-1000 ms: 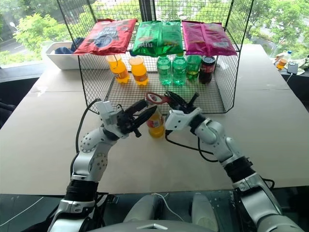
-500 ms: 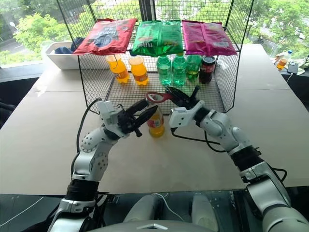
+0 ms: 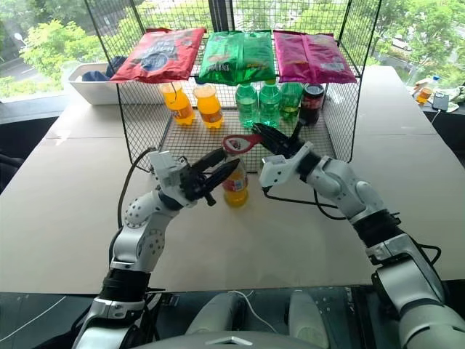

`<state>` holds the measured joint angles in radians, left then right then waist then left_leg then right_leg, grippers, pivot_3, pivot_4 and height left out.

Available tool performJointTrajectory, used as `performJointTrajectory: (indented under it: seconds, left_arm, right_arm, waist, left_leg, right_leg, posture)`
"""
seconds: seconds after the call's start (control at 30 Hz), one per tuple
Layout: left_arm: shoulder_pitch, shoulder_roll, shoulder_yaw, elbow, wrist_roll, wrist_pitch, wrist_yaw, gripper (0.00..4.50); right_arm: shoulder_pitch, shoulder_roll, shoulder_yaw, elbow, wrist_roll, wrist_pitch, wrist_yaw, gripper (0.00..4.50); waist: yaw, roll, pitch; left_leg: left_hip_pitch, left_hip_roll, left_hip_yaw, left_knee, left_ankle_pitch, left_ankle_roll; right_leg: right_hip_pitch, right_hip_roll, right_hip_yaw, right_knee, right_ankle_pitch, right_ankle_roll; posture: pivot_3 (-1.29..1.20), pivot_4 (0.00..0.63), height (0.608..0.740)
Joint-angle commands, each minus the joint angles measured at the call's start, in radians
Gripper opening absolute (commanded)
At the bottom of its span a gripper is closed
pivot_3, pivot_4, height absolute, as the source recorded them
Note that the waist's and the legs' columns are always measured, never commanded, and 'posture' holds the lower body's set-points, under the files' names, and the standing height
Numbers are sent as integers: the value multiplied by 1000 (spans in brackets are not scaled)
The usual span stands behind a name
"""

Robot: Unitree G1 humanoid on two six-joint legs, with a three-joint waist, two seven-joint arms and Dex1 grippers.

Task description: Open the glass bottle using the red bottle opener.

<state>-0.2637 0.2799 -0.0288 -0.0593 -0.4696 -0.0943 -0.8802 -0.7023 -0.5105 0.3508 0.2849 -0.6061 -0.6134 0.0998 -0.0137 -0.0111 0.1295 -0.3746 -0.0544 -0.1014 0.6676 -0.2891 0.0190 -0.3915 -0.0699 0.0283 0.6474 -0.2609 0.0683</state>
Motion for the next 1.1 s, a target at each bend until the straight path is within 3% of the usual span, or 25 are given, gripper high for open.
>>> performJointTrajectory:
  seconds: [0.03, 1.1]
  left_arm:
    - [20, 11, -14, 21, 29, 21, 1, 1600]
    - [13, 17, -15, 26, 28, 23, 2, 1600]
  right_arm:
    - [-25, -16, -42, 6, -1, 9, -8, 0]
    - [-42, -13, -79, 0, 18, 29, -26, 0]
  waist:
    - [1, 0, 0]
    - [-1, 0, 0]
  left_leg:
    - [0, 0, 0, -1, 0, 0]
    - [-1, 0, 0, -2, 0, 0]
  right_leg:
    - [0, 0, 0, 0, 0, 0]
    - [0, 0, 0, -2, 0, 0]
  posture:
    - [0, 150, 740]
    - [0, 150, 740]
